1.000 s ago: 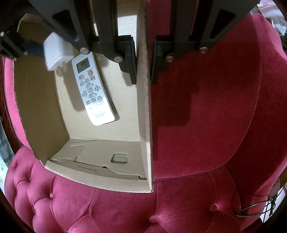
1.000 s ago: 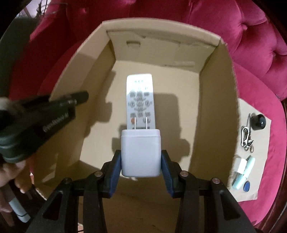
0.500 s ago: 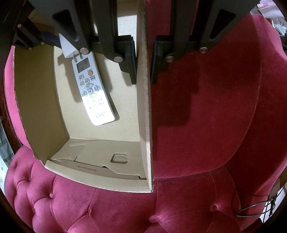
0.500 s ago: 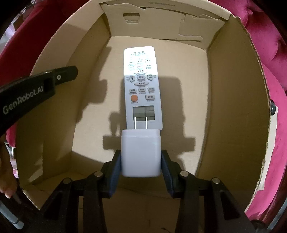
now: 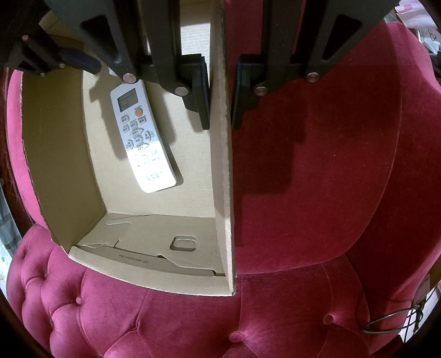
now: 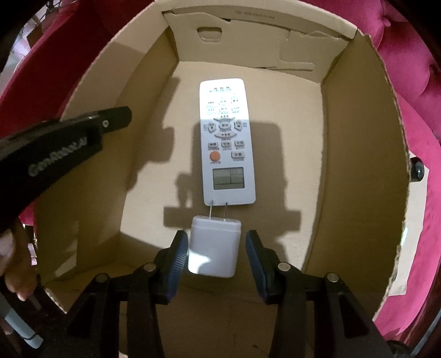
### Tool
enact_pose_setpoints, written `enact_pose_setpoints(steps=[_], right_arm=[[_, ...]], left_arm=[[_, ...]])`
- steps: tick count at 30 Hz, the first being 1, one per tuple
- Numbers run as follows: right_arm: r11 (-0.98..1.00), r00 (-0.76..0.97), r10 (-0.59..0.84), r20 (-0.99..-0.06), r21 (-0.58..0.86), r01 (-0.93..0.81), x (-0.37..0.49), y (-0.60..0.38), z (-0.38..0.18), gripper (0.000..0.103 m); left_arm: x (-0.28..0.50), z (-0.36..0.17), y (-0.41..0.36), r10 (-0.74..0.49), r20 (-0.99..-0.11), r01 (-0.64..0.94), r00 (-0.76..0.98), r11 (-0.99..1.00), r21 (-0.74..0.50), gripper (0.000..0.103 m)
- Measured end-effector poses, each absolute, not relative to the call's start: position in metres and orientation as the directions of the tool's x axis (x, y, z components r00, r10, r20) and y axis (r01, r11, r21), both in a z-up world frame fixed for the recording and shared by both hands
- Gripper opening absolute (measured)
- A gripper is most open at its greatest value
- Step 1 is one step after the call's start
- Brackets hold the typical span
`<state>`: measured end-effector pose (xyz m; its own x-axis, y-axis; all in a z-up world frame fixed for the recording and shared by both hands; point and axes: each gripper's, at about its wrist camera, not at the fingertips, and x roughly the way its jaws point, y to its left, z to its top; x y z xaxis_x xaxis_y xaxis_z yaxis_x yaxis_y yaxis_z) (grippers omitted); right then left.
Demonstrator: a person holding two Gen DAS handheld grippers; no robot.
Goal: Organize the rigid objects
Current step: 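Lower the charger beside the remote and open the right gripper, then move the open right gripper out of the box over the brown paper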
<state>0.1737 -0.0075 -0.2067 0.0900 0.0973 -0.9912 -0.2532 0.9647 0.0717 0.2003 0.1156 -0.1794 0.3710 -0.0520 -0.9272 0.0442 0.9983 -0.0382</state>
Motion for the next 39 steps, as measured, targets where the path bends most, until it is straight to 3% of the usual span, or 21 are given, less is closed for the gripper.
enact_pose_setpoints(steps=[20,36,39], right_arm=[[0.977,0.211,0.102,-0.972,0.058,-0.207,0.175,-0.036,-0.142,0.054],[0.991,0.322,0.072,-0.944,0.032,-0.127,0.175,-0.087,-0.093,0.102],[0.994,0.337,0.076,-0.938,0.047,-0.095,0.174,-0.102,-0.085,0.103]], left_arm=[[0.200,-0.180,0.113,-0.048,-0.927,0.044,0.371,0.998,-0.034,0.016],[0.200,-0.181,0.113,-0.047,-0.928,0.045,0.371,0.998,-0.033,0.016],[0.200,-0.181,0.112,-0.045,-0.928,0.045,0.371,0.999,-0.030,0.016]])
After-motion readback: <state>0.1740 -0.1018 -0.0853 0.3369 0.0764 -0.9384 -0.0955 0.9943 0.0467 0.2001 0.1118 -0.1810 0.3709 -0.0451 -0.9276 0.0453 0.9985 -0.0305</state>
